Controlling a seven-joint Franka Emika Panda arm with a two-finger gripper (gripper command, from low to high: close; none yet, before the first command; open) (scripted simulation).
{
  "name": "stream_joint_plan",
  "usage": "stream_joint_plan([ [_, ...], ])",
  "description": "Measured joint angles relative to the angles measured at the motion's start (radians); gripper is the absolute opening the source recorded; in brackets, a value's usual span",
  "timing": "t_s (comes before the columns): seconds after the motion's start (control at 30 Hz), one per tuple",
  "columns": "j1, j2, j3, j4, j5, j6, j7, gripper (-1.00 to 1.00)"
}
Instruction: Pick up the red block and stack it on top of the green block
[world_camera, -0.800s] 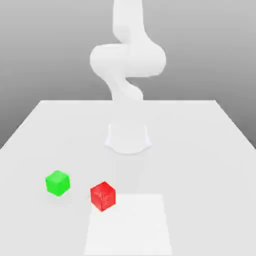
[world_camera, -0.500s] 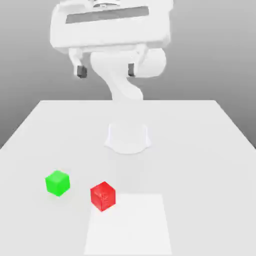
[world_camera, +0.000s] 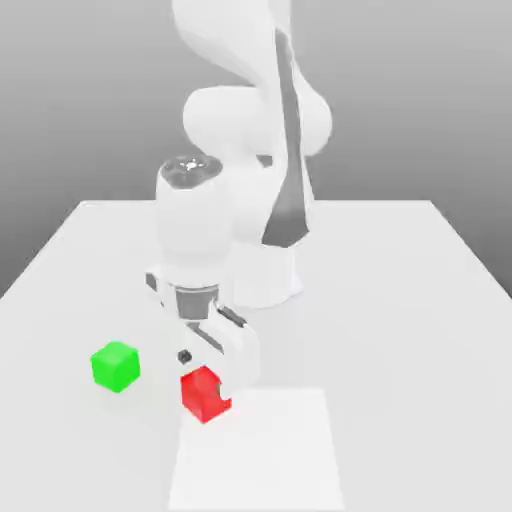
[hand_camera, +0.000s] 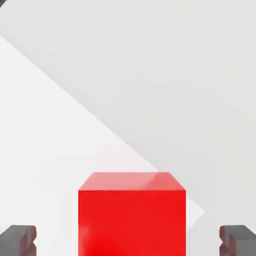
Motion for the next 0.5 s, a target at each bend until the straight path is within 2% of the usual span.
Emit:
stream_joint_plan([
  [0.03,0.006,0.023,-0.006,0.003,-0.003,0.02,0.003,-1.0],
  [0.27,0.005,0.022,-0.006,0.003,-0.007,0.021,0.006,-1.0],
  [0.5,0.005,-0.207,0.009,-0.03,0.044,-0.177,-0.031,-1.0],
])
